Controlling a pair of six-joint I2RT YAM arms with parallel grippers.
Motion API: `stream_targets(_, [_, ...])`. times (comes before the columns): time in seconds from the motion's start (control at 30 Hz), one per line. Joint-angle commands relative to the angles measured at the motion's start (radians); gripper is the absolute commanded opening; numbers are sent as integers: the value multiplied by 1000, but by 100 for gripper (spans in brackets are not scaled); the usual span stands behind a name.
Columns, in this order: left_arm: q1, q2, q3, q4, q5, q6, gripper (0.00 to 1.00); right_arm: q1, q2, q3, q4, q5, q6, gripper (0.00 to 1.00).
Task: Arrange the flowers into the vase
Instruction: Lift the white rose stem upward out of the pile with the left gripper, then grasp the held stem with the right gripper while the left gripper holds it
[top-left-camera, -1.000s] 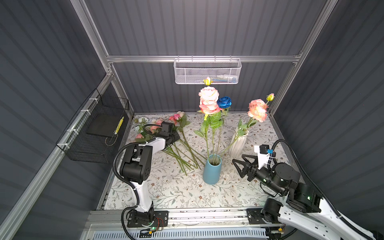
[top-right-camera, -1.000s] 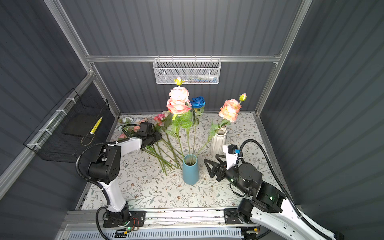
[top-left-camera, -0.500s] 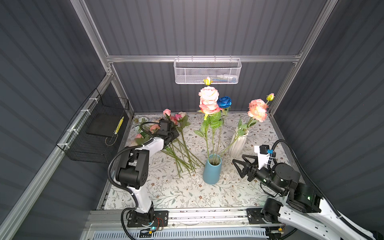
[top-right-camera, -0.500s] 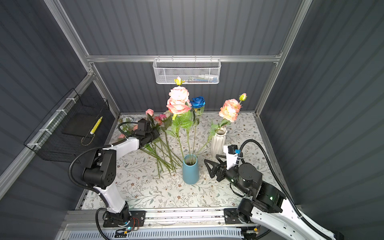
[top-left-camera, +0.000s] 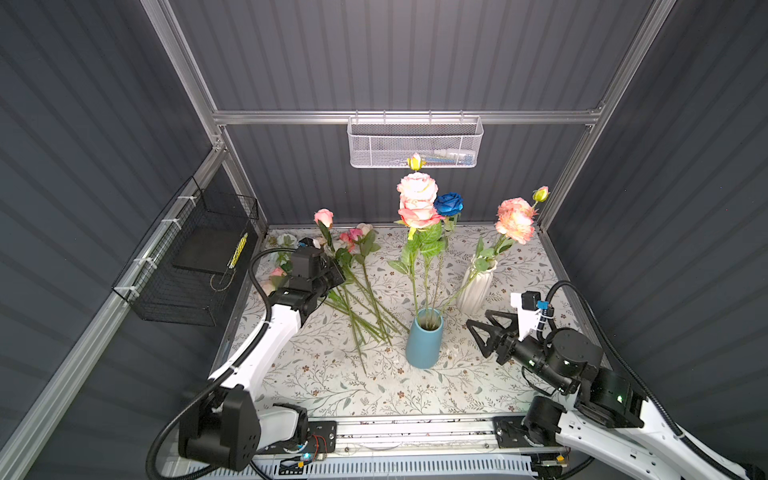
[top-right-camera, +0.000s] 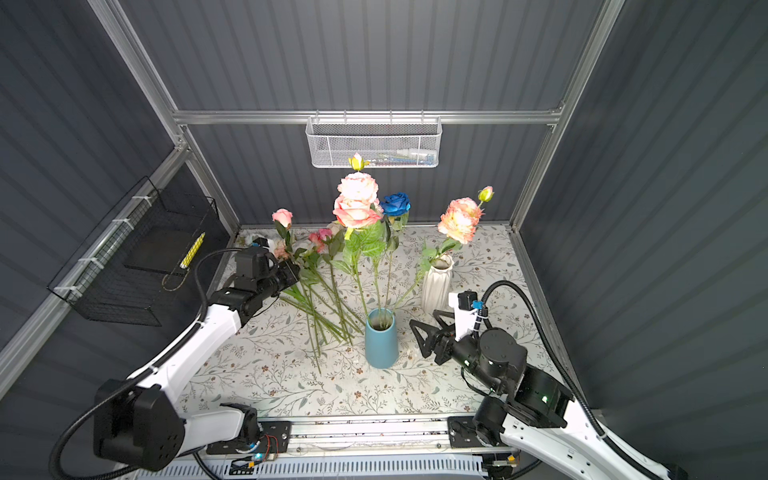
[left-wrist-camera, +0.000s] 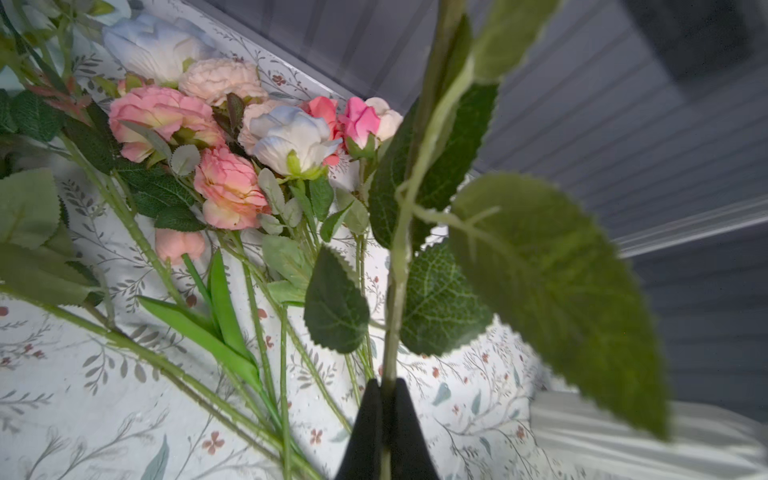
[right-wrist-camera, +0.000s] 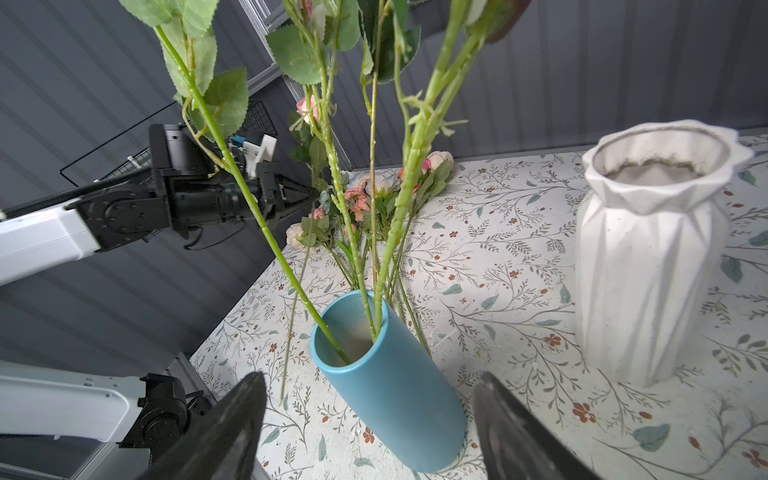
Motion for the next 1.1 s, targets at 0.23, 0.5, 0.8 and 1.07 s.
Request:
stream_targets(0.23, [-6, -332, 129, -63, 224, 74, 0, -4, 21, 72, 8, -86, -42, 80])
stream_targets(0.5, [-6, -460, 179, 129, 462, 42, 0, 52, 163, 227, 25, -380, -114, 75])
stream_targets(0.8, [-6, -502, 200, 332, 626, -52, 0, 297, 607, 588, 19, -420, -215, 77])
stream_targets(1.07, [-6, -534, 142, 441, 718, -146, 0, 313, 883, 813, 61, -454, -221, 80])
